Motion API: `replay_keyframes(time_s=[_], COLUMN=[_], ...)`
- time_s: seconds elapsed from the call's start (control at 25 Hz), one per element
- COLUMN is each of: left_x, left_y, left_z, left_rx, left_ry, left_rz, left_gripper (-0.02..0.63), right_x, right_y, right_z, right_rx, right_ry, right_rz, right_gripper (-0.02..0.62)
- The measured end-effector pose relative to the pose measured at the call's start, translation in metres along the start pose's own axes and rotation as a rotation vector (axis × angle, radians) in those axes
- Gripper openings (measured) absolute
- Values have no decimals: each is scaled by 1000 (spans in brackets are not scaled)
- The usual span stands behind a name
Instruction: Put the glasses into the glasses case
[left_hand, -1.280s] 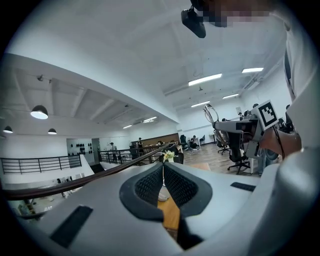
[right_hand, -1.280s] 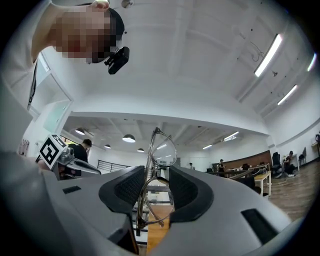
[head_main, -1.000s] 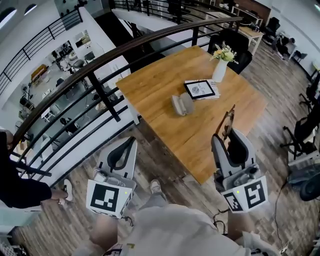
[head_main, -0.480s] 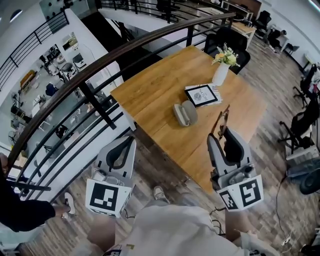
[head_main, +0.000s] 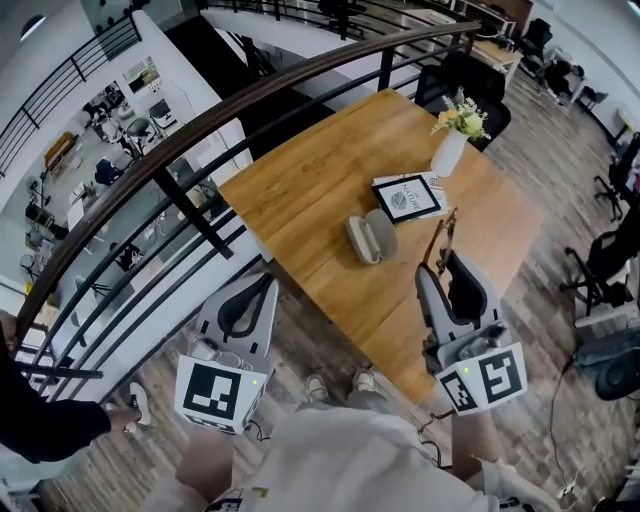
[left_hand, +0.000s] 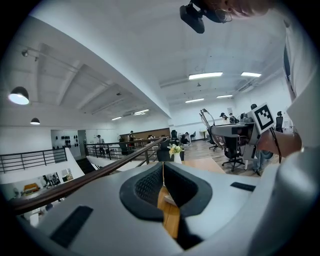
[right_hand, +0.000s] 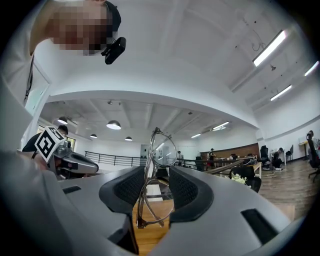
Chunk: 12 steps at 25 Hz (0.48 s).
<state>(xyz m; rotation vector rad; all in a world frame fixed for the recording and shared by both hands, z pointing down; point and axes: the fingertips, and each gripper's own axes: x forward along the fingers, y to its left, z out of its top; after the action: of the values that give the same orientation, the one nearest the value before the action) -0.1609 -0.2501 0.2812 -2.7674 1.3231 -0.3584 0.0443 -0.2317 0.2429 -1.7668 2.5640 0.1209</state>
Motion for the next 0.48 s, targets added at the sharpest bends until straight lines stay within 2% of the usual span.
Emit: replay_keyframes(time_s=[0.16,0.48], left_x=[22,80], left_y=[6,12], left_z=[0,14], left_rx=[31,25], left_ry=[-21,-38], left_rz=[5,-13], left_gripper=[21,21], right_x=[15,55], right_y=[-17,-60], right_z=[-7,-19], right_rx=[13,13], right_ry=[9,10], right_rz=[10,3], right_gripper=[176,176])
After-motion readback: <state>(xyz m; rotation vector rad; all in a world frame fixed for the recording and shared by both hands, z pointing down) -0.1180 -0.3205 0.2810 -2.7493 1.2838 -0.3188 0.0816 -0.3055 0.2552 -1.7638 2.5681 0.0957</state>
